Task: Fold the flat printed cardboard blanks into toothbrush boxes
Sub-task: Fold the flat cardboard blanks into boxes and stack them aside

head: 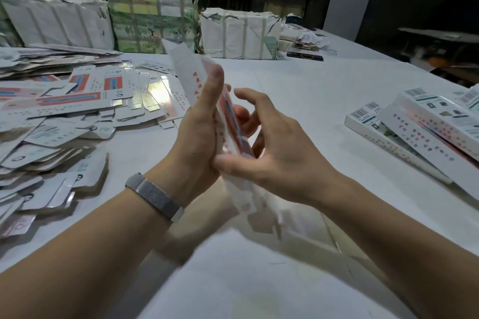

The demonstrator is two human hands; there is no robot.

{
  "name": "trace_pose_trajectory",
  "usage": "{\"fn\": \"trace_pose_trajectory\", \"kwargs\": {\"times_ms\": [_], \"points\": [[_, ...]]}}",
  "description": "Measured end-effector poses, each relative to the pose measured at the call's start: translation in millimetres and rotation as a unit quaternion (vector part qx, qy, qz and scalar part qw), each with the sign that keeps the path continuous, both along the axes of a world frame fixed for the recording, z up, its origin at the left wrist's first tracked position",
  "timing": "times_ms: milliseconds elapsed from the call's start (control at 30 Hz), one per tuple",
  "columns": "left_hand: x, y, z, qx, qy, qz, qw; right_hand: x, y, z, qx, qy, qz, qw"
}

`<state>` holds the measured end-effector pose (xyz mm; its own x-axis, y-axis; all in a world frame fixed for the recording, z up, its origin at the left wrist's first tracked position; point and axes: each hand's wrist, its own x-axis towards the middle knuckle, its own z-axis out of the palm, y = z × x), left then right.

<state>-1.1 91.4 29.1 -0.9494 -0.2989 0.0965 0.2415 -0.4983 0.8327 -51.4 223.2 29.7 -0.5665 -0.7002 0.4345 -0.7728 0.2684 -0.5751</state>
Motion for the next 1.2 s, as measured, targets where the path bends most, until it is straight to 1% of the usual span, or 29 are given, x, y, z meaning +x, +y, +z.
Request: {"fn": "trace_pose_trajectory", "kwargs": {"times_ms": [100,200,267,367,467,567,667,700,767,833,900,1000,1100,1200], "points": [[3,-7,0,-0.056,0.018,-0.041,0.997,-6,3,7,-0.09,-0.137,0.02,0.986],[5,-8,2,-0.107,0.024,-0.068,0.992,-6,1,8,-0.202,-0.179,0.015,0.963],[6,-6,3,-0.115,0.012,-0.063,0.991,-7,-1,8,-0.245,-0.186,0.003,0.951],[8,1,2,-0.111,0.014,-0.085,0.99,-9,-2,10,-0.254,-0.223,-0.003,0.941],[9,10,-1,-0.104,0.023,-0.117,0.987,-9,-2,8,-0.241,-0.291,0.046,0.925],[8,8,-3,-0.114,0.021,-0.092,0.989,-6,-3,7,-0.251,-0.343,0.083,0.901],[6,8,-5,-0.144,0.02,-0.048,0.988,-3,-4,4,-0.284,-0.376,0.111,0.875],[5,10,-6,-0.152,0.025,-0.03,0.988,-2,-5,2,-0.293,-0.381,0.111,0.87],[1,15,-11,-0.169,0.036,0.01,0.985,2,-7,-3,-0.296,-0.368,0.089,0.877],[-1,20,-15,-0.187,0.023,0.05,0.981,3,-8,-6,-0.292,-0.354,0.07,0.886],[-1,20,-18,-0.219,0.016,0.097,0.971,4,-9,-9,-0.297,-0.35,0.073,0.886],[-2,19,-17,-0.286,0.076,0.164,0.941,4,-12,-8,-0.308,-0.328,0.073,0.89],[-5,16,-16,-0.338,0.128,0.159,0.919,5,-11,-7,-0.301,-0.276,0.071,0.91],[-8,14,-17,-0.346,0.131,0.118,0.921,6,-9,-4,-0.294,-0.26,0.063,0.918]]}}
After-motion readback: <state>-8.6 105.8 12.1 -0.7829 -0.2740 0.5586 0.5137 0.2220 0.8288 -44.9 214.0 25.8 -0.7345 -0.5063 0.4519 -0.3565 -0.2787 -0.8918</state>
